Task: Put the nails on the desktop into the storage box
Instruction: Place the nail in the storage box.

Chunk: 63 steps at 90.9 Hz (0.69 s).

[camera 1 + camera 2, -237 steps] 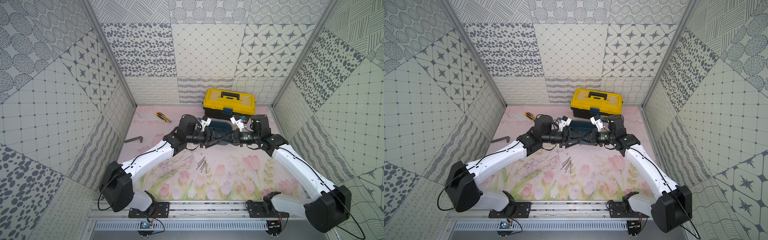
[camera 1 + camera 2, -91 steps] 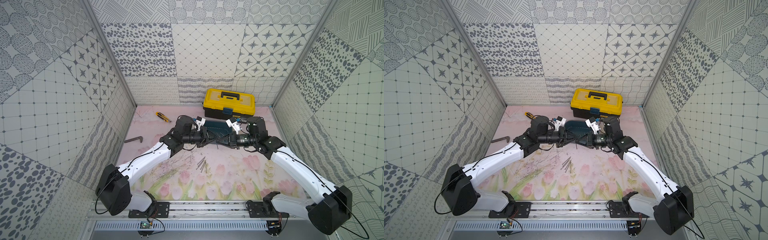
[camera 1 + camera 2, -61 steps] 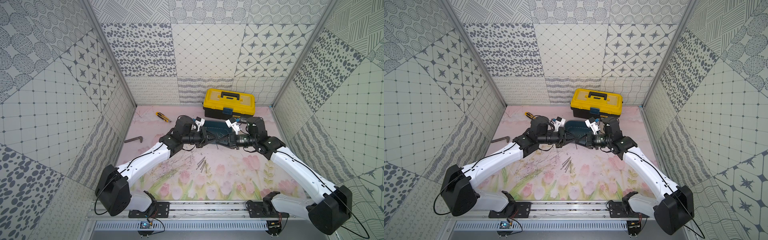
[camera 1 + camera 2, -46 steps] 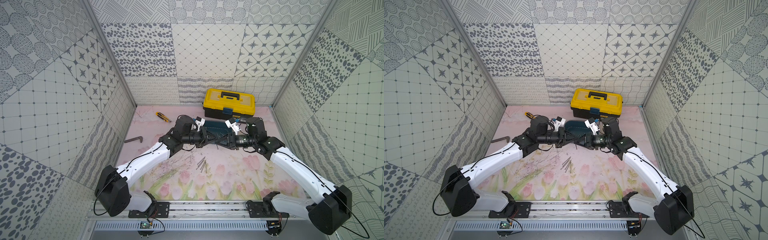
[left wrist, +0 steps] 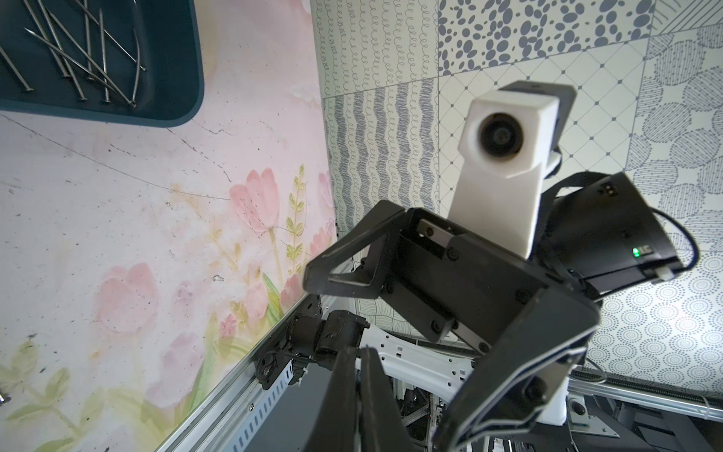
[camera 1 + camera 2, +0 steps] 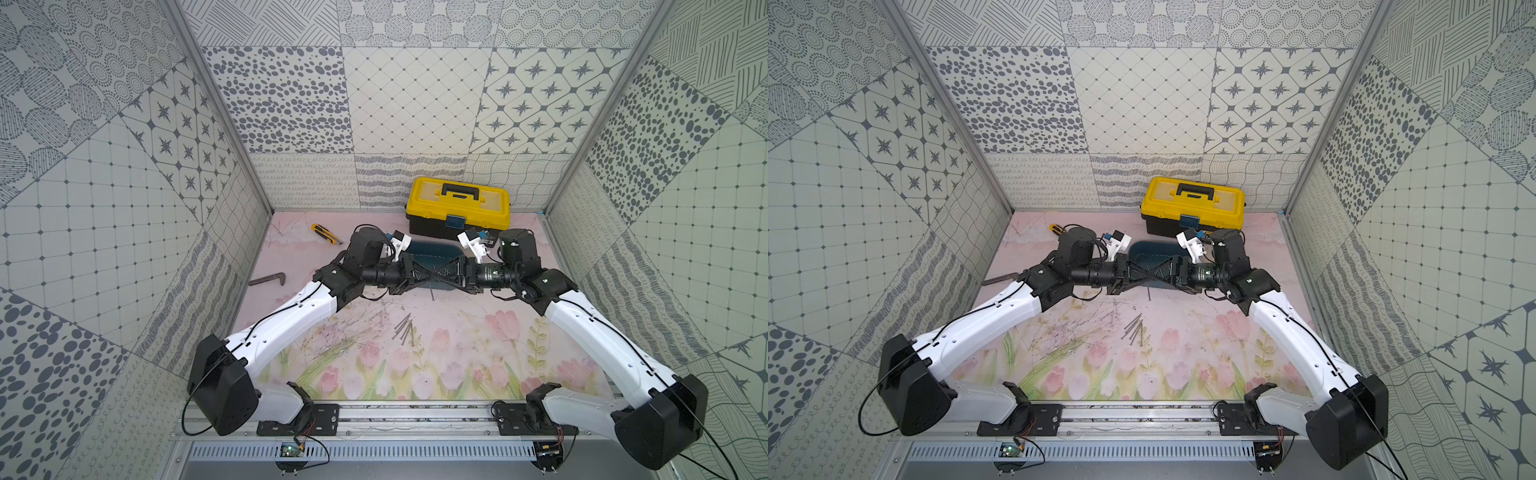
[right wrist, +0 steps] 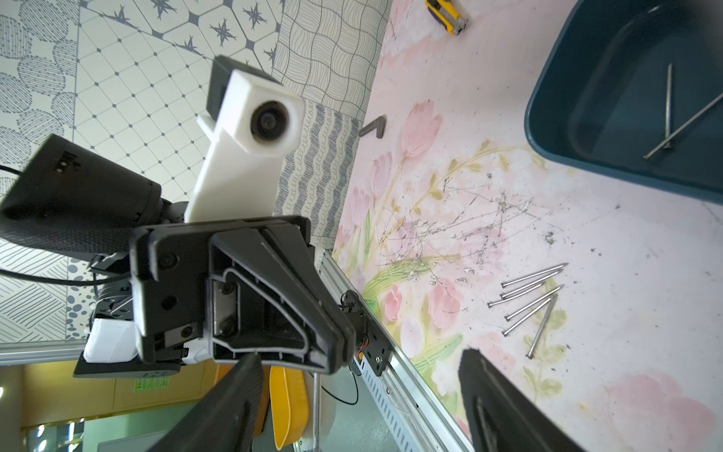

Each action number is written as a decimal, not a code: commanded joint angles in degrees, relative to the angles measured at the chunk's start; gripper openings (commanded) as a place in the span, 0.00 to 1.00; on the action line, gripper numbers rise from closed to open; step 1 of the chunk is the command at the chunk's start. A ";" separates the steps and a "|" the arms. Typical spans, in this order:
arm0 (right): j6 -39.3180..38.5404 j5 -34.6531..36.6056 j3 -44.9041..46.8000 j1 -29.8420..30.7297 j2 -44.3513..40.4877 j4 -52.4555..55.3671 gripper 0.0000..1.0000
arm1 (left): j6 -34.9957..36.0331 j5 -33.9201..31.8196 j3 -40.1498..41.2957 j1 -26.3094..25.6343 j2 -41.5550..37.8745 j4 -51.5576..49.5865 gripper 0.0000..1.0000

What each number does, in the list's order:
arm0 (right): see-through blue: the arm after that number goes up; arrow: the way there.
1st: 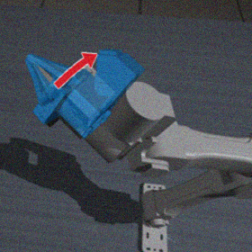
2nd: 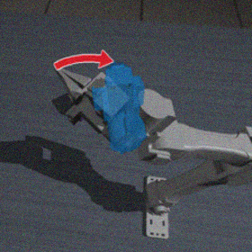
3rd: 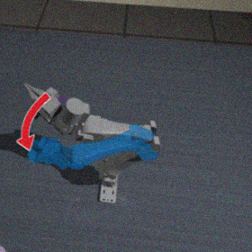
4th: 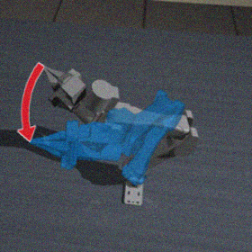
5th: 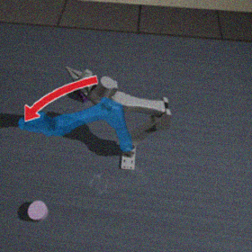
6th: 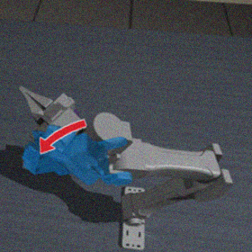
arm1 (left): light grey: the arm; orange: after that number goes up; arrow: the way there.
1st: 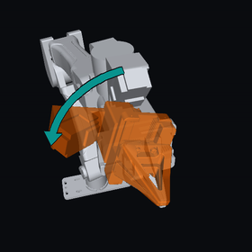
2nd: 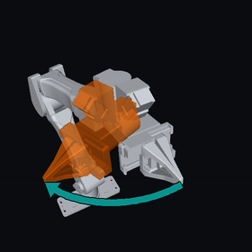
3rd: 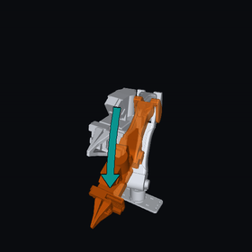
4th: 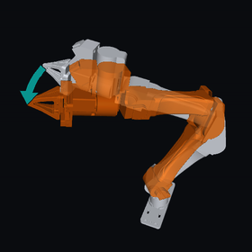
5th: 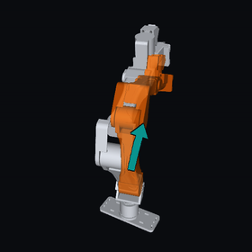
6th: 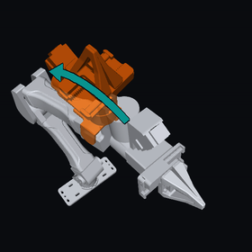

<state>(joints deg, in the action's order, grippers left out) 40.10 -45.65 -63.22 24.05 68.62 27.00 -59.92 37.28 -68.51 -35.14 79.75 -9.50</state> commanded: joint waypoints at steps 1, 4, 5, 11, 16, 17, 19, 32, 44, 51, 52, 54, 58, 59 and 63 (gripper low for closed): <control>-6.01 3.25 -5.02 -0.46 -0.17 5.13 0.97 | 5.87 1.22 -3.34 0.64 0.57 -6.18 0.00; -8.12 5.04 -6.56 -0.43 -0.08 7.77 0.97 | 6.51 1.23 -4.25 0.70 0.93 -7.14 0.00; -9.03 5.74 -7.09 -0.42 -0.07 8.80 0.97 | 6.76 1.18 -4.56 0.69 1.02 -7.48 0.00; -13.89 9.79 -10.13 -0.46 0.21 14.03 0.97 | 8.05 1.12 -6.27 0.73 2.06 -9.05 0.00; -17.20 13.95 -12.50 -0.48 0.36 17.75 0.97 | 9.08 1.42 -7.35 0.75 3.10 -10.29 0.00; -17.84 14.90 -12.96 -0.44 0.32 18.36 0.97 | 9.27 1.49 -7.65 0.76 3.34 -10.72 0.00; -19.09 16.38 -13.46 -0.44 0.21 19.49 0.97 | 9.84 1.49 -8.32 0.79 3.78 -11.36 0.00; -24.99 26.03 -12.84 -0.41 -2.88 21.16 0.97 | 14.68 -0.14 -13.54 1.03 7.19 -20.19 0.00; -27.60 26.58 -11.24 -0.47 -5.45 21.59 0.97 | 18.74 -1.64 -20.52 1.38 11.31 -26.43 0.00; -27.17 24.21 -10.26 -0.41 -6.39 21.21 0.97 | 22.20 -3.45 -25.98 1.72 14.53 -32.30 0.00; -26.96 23.94 -10.13 -0.41 -6.57 21.05 0.97 | 22.69 -3.75 -27.21 1.73 14.90 -32.94 0.00; -26.57 23.70 -9.67 -0.37 -6.85 20.74 0.97 | 23.65 -4.59 -29.16 1.73 16.05 -34.42 0.00; -25.96 23.79 -8.74 -0.37 -7.39 20.30 0.97 | 25.62 -6.15 -33.00 1.74 18.31 -38.08 0.00; -25.82 23.91 -8.53 -0.35 -7.55 20.25 0.97 | 26.11 -6.64 -33.79 1.78 18.90 -38.95 0.00; -25.61 24.46 -7.81 -0.28 -8.15 20.04 0.97 | 27.92 -8.36 -37.84 1.95 21.14 -42.13 0.00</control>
<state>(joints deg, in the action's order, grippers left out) 15.55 -22.22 -72.93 23.66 62.06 48.21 -44.21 34.92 -95.26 -33.74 94.52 -34.24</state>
